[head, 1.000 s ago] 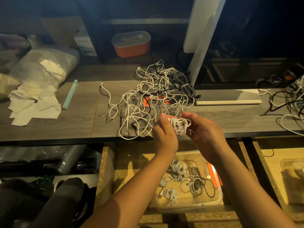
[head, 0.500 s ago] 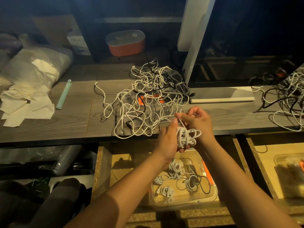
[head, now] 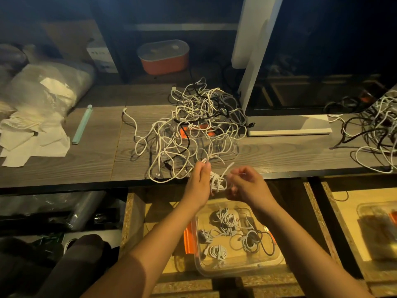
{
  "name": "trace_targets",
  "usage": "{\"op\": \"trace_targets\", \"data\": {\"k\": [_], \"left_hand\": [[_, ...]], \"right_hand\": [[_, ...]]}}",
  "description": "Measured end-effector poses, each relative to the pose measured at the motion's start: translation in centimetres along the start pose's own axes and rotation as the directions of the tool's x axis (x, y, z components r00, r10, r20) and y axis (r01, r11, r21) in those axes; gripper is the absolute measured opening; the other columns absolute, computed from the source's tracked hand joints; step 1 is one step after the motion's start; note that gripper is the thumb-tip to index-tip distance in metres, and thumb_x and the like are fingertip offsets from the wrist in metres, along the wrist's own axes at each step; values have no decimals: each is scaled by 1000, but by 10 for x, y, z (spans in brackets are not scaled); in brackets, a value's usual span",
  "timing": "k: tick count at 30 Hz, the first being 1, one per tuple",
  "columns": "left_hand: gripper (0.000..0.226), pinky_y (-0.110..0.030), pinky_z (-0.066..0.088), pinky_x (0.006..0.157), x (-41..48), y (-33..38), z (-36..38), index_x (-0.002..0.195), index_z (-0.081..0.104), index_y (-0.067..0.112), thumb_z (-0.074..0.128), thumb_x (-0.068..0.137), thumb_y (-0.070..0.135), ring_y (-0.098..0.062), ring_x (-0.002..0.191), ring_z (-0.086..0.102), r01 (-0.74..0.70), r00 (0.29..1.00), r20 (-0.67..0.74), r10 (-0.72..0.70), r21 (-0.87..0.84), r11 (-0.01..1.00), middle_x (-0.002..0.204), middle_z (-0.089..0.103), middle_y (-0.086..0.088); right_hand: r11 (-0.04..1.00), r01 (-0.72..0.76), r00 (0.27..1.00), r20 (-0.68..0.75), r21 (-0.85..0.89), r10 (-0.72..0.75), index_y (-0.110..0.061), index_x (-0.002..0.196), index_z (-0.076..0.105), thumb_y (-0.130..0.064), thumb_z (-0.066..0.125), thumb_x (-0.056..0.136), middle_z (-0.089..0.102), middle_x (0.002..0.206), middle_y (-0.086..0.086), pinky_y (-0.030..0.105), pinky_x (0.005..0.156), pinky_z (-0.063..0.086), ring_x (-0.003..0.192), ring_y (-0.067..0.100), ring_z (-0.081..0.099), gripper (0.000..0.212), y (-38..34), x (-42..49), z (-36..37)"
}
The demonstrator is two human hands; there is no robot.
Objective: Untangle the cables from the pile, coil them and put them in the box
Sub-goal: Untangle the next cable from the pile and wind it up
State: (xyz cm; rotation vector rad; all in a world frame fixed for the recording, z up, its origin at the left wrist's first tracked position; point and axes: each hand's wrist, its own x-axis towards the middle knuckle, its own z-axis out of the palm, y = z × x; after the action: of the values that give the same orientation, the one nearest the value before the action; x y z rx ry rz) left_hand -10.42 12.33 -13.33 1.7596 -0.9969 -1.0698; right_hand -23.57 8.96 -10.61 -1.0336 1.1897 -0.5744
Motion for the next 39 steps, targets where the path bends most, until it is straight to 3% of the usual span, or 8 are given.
{"op": "trace_targets", "data": {"k": [5, 10, 21, 25, 27, 32, 37, 39], "left_hand": [[44, -30, 38, 101, -6, -27, 12, 121, 57, 16, 34, 98, 47, -11, 114, 50, 157, 987, 43, -155, -67, 985, 121, 56, 5], [38, -32, 43, 102, -30, -45, 27, 121, 56, 18, 34, 99, 39, -21, 118, 54, 315, 949, 125, -291, -310, 897, 129, 56, -9], [71, -38, 25, 115, -34, -76, 44, 146, 30, 14, 22, 94, 61, -23, 138, 33, 604, 792, 242, -560, -182, 776, 152, 31, -6], [85, -44, 24, 115, -38, -90, 51, 145, 34, 23, 22, 81, 80, -23, 137, 33, 615, 784, 224, -579, -148, 775, 151, 34, -2], [90, -45, 28, 113, -38, -90, 50, 142, 39, 28, 28, 72, 84, -23, 134, 37, 586, 803, 208, -558, -104, 804, 148, 39, -1], [24, -38, 43, 104, -25, -68, 36, 118, 57, 29, 50, 95, 33, -16, 116, 54, 325, 945, 49, -323, -238, 915, 123, 59, 1], [31, -6, 43, 80, 1, -32, 9, 121, 59, 11, 58, 91, 7, -10, 101, 59, 26, 983, -179, -48, -123, 992, 110, 60, 4], [35, -10, 44, 82, 7, -24, 0, 124, 58, 14, 58, 90, 6, -8, 103, 58, -82, 980, -181, 84, 19, 996, 114, 57, 8]], "right_hand": [[993, 1, 995, -100, -122, -13, 0, 82, 58, 2, 59, 88, 61, 70, 11, 19, 53, 52, 55, 12, 58, 6, 23, 4, -11], [993, -111, 979, -177, -32, 103, -1, 81, 65, -2, 58, 90, 63, 76, 12, 23, 59, 54, 63, 15, 60, 12, 56, 7, -25], [925, -366, 920, -107, 103, 377, -2, 107, 57, -26, 39, 101, 60, 102, 9, 35, 82, 51, 86, 20, 62, 31, 113, 17, -23], [931, -364, 926, -87, 37, 366, -6, 104, 57, -26, 39, 102, 62, 98, 7, 24, 68, 51, 86, 18, 62, 28, 120, 13, -26], [941, -337, 937, -110, -34, 332, -6, 105, 59, -24, 42, 101, 62, 100, 8, 27, 70, 50, 89, 20, 61, 25, 117, 12, -28], [972, -113, 982, -170, -207, 78, -15, 89, 64, -16, 50, 95, 64, 88, 7, 33, 71, 50, 79, 19, 61, 15, 74, 16, -24], [992, -21, 987, -161, -121, 1, -17, 83, 59, -29, 58, 92, 59, 76, 2, 32, 64, 47, 70, 16, 57, 16, 19, 33, 2], [988, -90, 987, -140, -123, 73, -16, 88, 61, -39, 58, 91, 60, 75, 0, 29, 62, 46, 70, 16, 57, 24, 7, 39, 10]]}}
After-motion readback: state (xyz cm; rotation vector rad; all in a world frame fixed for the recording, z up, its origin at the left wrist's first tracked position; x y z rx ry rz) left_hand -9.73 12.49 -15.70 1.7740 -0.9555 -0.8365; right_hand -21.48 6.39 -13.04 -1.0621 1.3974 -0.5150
